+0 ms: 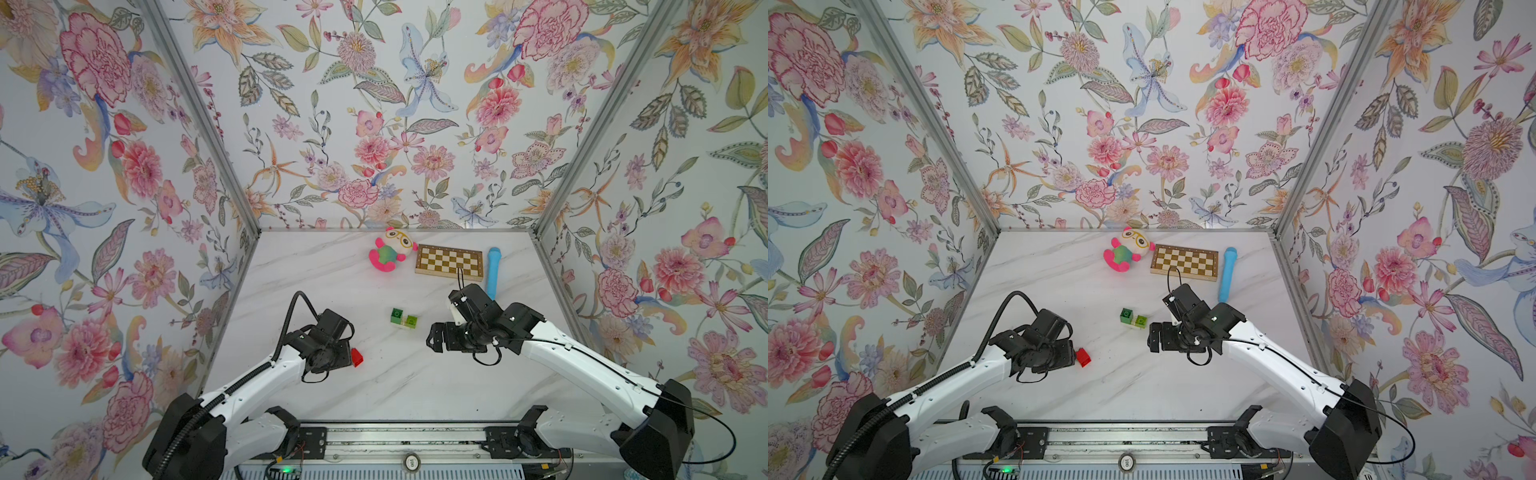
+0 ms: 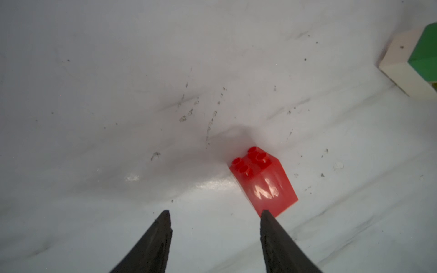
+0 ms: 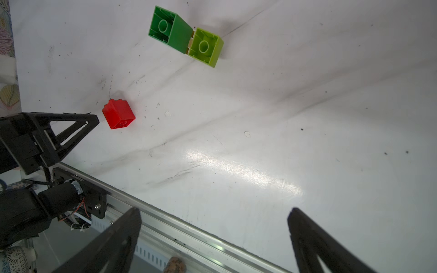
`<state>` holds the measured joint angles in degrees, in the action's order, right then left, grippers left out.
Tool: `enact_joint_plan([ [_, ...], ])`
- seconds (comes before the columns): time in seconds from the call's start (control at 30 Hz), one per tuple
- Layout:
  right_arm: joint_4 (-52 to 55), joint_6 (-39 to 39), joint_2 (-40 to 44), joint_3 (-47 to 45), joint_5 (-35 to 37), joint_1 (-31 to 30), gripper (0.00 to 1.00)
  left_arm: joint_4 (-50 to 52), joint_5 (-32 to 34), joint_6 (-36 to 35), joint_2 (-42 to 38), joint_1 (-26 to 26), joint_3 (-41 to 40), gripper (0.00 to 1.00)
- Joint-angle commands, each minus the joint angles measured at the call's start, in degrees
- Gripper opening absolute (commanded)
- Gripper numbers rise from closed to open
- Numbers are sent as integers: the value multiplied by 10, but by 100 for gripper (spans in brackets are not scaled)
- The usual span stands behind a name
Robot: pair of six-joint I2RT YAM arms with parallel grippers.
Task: Assemble the letter r with lego
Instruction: Adjust the lego brick at the center of the board.
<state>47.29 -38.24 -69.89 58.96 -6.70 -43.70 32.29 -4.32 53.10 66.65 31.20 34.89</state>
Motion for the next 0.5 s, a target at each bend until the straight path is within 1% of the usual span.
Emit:
enact_joint_plan([
  [0.0, 5, -24, 21, 7, 21, -3, 99, -98, -18, -36, 36, -18, 5, 58],
  [0.13, 8, -36, 43, -1, 25, -4, 99, -105, -17, -59, 63, -25, 32, 49],
  [0.17, 12, -40, 48, -4, 28, -4, 99, -107, -15, -61, 67, -29, 35, 48],
  [0.2, 15, -42, 52, -7, 30, -4, 99, -110, -16, -64, 71, -36, 35, 47],
  [0.33, 20, -49, 67, -15, 36, -5, 99, -110, -26, -82, 101, -60, 30, 36],
  [0.47, 25, -56, 81, -21, 41, -5, 99, -107, -19, -85, 109, -63, 14, 33],
])
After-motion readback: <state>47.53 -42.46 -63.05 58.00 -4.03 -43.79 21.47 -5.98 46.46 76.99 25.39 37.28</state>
